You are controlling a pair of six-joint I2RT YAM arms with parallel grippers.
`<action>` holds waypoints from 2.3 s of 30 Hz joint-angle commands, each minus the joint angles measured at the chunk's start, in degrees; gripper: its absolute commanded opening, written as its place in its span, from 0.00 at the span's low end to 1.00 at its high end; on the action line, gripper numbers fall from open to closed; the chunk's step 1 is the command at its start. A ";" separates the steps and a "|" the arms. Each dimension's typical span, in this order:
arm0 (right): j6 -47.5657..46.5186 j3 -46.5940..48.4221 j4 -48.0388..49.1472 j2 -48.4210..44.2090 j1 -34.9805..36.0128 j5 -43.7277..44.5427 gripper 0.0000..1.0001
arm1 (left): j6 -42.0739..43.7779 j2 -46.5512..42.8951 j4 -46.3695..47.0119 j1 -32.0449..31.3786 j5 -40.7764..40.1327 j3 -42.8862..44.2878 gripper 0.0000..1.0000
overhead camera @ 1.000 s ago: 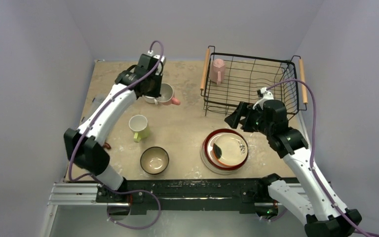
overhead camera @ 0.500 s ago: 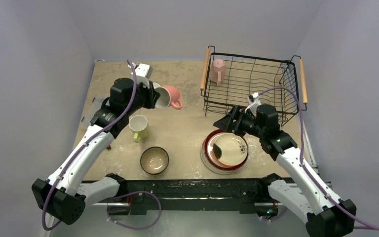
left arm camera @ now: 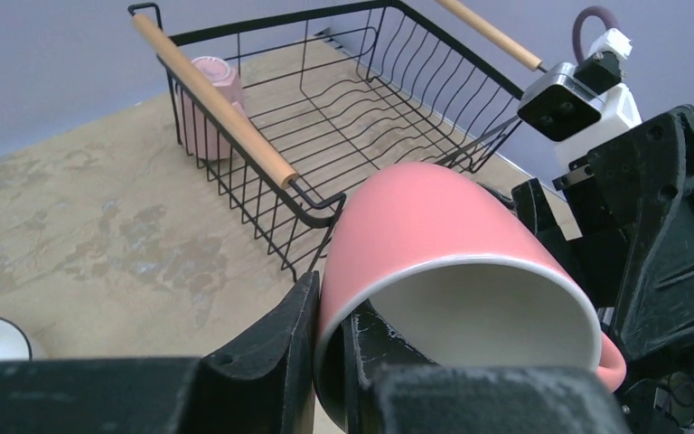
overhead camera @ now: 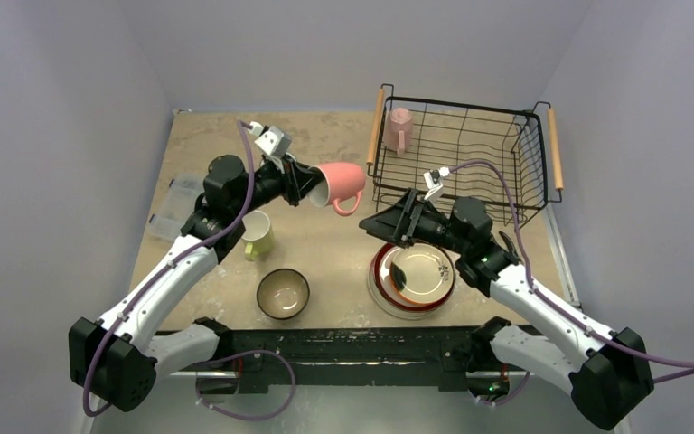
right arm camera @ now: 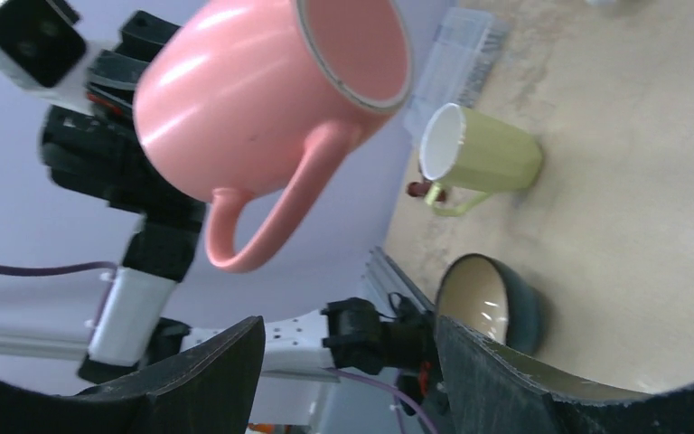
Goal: Load the mixed dishes into the dish rack
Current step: Turn the cup upside down in the dish rack.
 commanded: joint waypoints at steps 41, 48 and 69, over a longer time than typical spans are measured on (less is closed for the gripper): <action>35.90 1.75 56.37 21.27 9.10 4.58 0.13 | -4.69 0.29 16.32 -0.44 13.75 2.04 0.00; 35.91 0.09 57.18 21.40 9.12 3.84 0.00 | -3.34 1.29 9.17 -0.45 12.69 5.29 0.27; -2.07 -0.88 -13.12 -8.49 3.99 18.09 0.00 | 5.81 -5.76 -11.93 0.54 -10.80 9.75 0.56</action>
